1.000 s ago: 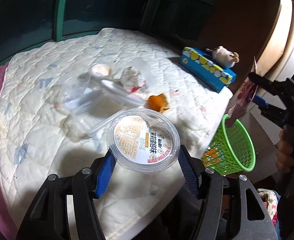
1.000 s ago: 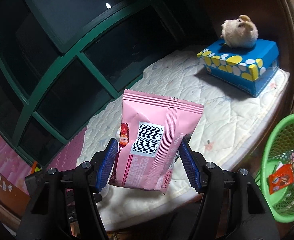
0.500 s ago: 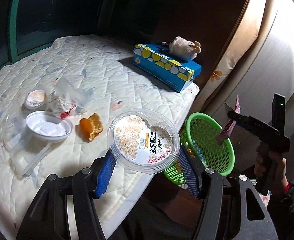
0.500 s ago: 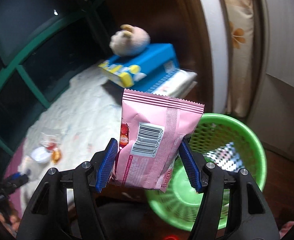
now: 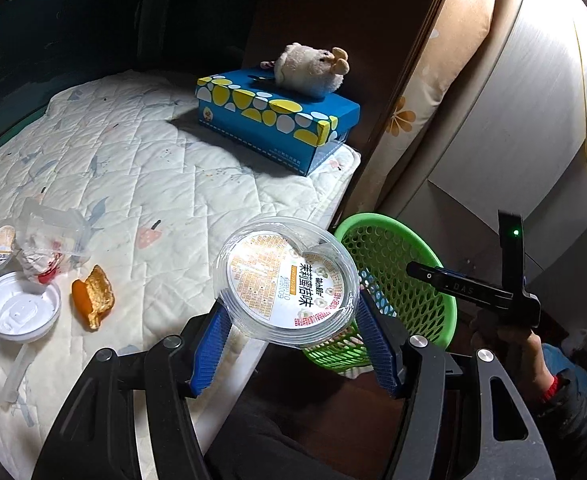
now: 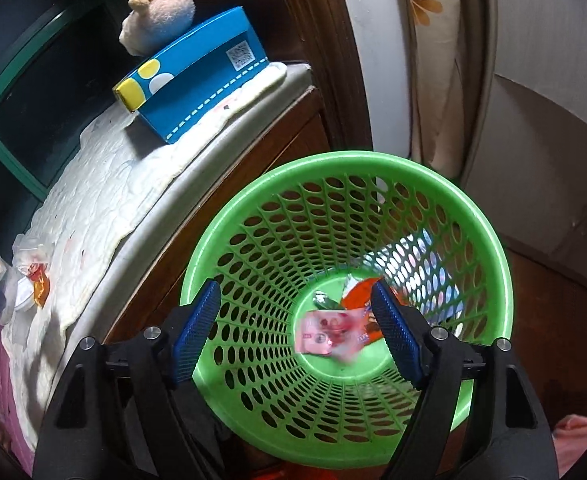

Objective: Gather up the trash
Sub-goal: 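Open the right gripper over the basket while the left gripper releases the container into it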

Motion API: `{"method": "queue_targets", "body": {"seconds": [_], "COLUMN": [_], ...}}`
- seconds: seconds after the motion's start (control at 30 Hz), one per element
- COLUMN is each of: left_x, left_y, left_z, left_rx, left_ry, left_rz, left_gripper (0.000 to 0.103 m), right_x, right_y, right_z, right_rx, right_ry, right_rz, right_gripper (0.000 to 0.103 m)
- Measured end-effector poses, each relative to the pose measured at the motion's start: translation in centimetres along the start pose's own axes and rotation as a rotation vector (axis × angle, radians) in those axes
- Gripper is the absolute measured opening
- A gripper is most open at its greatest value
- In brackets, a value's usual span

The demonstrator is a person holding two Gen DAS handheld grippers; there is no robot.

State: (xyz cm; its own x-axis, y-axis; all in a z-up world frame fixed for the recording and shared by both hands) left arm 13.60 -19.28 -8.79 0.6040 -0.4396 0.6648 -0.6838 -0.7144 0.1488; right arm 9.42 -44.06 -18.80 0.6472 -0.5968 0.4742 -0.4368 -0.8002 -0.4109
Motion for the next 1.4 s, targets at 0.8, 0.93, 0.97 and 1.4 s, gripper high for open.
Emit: {"method": "queue_targets", "body": {"seconds": [0.8, 0.93, 0.97, 1.4], "left_x": [2.0, 2.4, 2.5, 2.7], "left_y": [13.6, 14.1, 14.2, 10.0], "left_z": [15.5, 17.3, 17.6, 11.3], "left_rx": [-0.143, -0.133, -0.132, -0.076], "left_ry": [-0.221, -0.237, -0.237, -0.14], "left_rz": [0.232, 0.231, 0.228, 0.151], "left_gripper": [0.061, 0.074, 0.074, 0.075], "right_x": [0.5, -0.1, -0.2, -0.5], "right_y": [5.5, 6.3, 6.5, 3.7], "right_z": [-8.9, -8.7, -8.7, -9.3], "right_rx": [-0.014, -0.002, -0.004, 0.046], "right_ry": [0.171, 0.158, 0.159, 0.161], "right_rz": [0.057, 0.098, 0.102, 0.08], "right_gripper": [0.082, 0.082, 0.082, 0.082]}}
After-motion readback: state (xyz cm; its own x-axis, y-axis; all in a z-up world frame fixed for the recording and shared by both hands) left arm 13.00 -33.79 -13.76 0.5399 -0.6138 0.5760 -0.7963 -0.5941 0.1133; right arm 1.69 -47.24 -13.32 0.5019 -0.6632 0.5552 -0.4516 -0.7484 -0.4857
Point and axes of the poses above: each gripper's, at about its wrist camera, not at the fingertips, and z roughly the way its jaws point, y to its right, x to its top, the point moved 7 cm from there along z, roughly the way its jaws point, and after that the axes turned 9 degrees about z, right-handed, at the moved point
